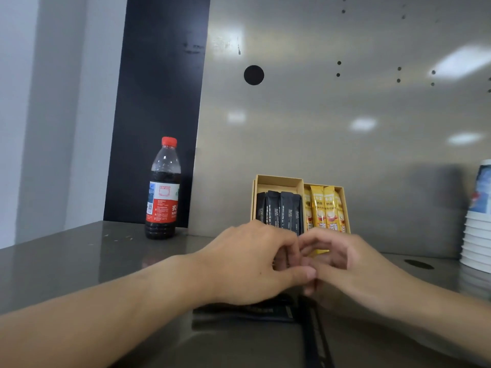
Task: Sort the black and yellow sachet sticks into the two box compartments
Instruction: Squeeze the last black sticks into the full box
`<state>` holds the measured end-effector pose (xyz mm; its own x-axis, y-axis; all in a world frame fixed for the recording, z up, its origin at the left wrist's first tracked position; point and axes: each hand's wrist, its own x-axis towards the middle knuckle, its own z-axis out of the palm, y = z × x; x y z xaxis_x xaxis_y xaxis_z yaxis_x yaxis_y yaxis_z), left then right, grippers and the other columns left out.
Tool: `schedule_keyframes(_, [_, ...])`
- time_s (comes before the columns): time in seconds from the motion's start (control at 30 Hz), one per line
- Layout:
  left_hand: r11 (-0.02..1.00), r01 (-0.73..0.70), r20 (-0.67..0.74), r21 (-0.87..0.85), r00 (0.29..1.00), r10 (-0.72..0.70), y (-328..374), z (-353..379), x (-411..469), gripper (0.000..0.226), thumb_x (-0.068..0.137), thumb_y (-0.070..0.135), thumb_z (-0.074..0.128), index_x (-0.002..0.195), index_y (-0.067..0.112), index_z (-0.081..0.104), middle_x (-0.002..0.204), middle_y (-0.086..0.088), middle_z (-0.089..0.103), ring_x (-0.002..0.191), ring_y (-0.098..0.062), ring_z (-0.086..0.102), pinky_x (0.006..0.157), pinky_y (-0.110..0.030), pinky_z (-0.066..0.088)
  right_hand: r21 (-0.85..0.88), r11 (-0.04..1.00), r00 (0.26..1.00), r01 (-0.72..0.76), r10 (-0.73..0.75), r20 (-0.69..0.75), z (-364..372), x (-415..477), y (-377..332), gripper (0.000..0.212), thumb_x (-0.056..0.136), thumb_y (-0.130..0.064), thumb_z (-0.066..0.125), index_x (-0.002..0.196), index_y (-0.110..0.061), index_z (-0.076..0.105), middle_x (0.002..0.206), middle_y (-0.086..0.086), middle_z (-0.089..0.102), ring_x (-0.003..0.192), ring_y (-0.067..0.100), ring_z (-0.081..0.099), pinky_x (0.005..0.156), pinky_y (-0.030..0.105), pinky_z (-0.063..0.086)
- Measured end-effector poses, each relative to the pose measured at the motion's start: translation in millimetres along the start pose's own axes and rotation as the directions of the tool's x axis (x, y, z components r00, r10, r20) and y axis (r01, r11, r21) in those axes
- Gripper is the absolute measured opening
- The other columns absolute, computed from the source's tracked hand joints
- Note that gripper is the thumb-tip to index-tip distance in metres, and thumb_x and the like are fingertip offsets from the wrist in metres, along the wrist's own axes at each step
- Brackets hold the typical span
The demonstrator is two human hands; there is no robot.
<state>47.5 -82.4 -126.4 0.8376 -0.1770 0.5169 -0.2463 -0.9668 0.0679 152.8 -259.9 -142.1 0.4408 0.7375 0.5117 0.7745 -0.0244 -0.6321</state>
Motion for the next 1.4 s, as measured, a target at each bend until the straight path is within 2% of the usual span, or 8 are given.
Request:
schedule_keyframes(0.17, [0.999, -0.048, 0.016, -0.013, 0.999, 0.048, -0.3, -9.4, -3.0, 0.006, 0.087, 0.037, 0.065, 0.092, 0.034, 0.063, 0.083, 0.017, 0.065, 0.067, 0.003, 0.056, 0.061, -0.021, 0.042, -0.170, 0.985, 1.000, 0.008, -0.008, 0.000, -5.3, -1.9, 6.0, 0.021, 0.097, -0.015, 0.063, 0.099, -0.034, 0.068, 0.100, -0.001, 0.073, 0.075, 0.020, 0.074, 0.080, 0.036, 0.057])
schedule_keyframes(0.3, [0.959, -0.201, 0.208, -0.199, 0.948, 0.242, 7.9, -15.6, -7.5, 0.043, 0.081, 0.003, 0.065, 0.109, 0.034, 0.075, 0.108, 0.015, 0.063, 0.094, -0.008, 0.059, 0.075, -0.010, 0.043, -0.285, 0.959, 1.000, 0.014, -0.015, -0.001, -11.2, -4.4, 6.1, 0.020, 0.098, -0.015, 0.061, 0.103, -0.033, 0.069, 0.101, -0.007, 0.074, 0.089, 0.012, 0.073, 0.089, 0.038, 0.057])
schedule_keyframes(0.4, [0.939, -0.264, 0.271, -0.220, 0.908, 0.318, 15.6, -9.8, -8.4, 0.041, 0.088, 0.005, 0.064, 0.114, 0.034, 0.076, 0.116, 0.013, 0.066, 0.109, -0.008, 0.057, 0.081, -0.001, 0.033, -0.297, 0.955, 1.000, 0.002, -0.006, -0.012, -12.1, -3.6, 5.6, 0.022, 0.099, -0.013, 0.059, 0.103, -0.033, 0.069, 0.099, -0.010, 0.074, 0.091, 0.010, 0.072, 0.088, 0.037, 0.058])
schedule_keyframes(0.63, [0.937, -0.296, 0.240, -0.184, 0.911, 0.335, 9.6, -0.5, -4.7, 0.018, 0.097, 0.027, 0.065, 0.113, 0.029, 0.074, 0.106, 0.013, 0.067, 0.102, -0.006, 0.059, 0.087, -0.015, 0.044, -0.315, 0.949, 1.000, -0.022, 0.018, -0.016, -14.4, -1.8, 9.7, 0.027, 0.100, -0.007, 0.054, 0.106, -0.029, 0.068, 0.099, -0.007, 0.074, 0.090, 0.012, 0.073, 0.088, 0.038, 0.059])
schedule_keyframes(0.8, [0.948, -0.145, 0.005, -0.284, 0.988, 0.153, 9.8, 6.5, -1.3, 0.011, 0.099, 0.026, 0.061, 0.101, 0.031, 0.071, 0.088, 0.015, 0.066, 0.080, 0.004, 0.056, 0.070, -0.005, 0.037, -0.200, 0.980, 0.998, -0.008, -0.004, -0.059, -18.5, 0.9, 12.1, 0.027, 0.100, -0.004, 0.054, 0.098, -0.026, 0.071, 0.095, -0.003, 0.074, 0.087, 0.016, 0.073, 0.079, 0.027, 0.058])
schedule_keyframes(1.07, [0.930, 0.068, -0.105, -0.362, 0.988, -0.114, -9.5, 4.5, 5.8, 0.014, 0.101, 0.027, 0.056, 0.100, 0.036, 0.066, 0.080, 0.019, 0.062, 0.072, 0.009, 0.056, 0.067, -0.008, 0.041, 0.005, 0.997, 0.995, 0.073, -0.072, -0.072, -13.7, -1.2, 2.9, 0.024, 0.093, -0.044, 0.062, 0.109, -0.026, 0.068, 0.102, 0.001, 0.074, 0.088, 0.017, 0.070, 0.070, 0.031, 0.055])
schedule_keyframes(1.27, [0.968, 0.079, -0.184, -0.239, 0.975, -0.125, -9.7, 4.8, 6.4, 0.011, 0.098, 0.032, 0.061, 0.108, 0.036, 0.066, 0.087, 0.018, 0.062, 0.079, 0.007, 0.058, 0.064, -0.006, 0.043, 0.023, 0.999, 0.988, 0.047, -0.043, -0.146, -12.0, 4.5, 6.7, 0.024, 0.085, -0.035, 0.064, 0.104, -0.020, 0.070, 0.089, 0.000, 0.075, 0.078, 0.016, 0.071, 0.064, 0.034, 0.057])
schedule_keyframes(1.4, [0.973, 0.166, -0.355, -0.158, 0.910, -0.213, -33.2, -4.8, 9.8, 0.029, 0.095, 0.032, 0.063, 0.123, 0.032, 0.053, 0.113, 0.018, 0.055, 0.088, -0.003, 0.058, 0.084, -0.023, 0.050, -0.004, 1.000, 0.975, 0.019, -0.019, -0.221, -23.7, 15.3, -2.0, 0.017, 0.089, -0.024, 0.065, 0.104, -0.018, 0.071, 0.087, 0.005, 0.075, 0.068, 0.015, 0.068, 0.064, 0.029, 0.059])
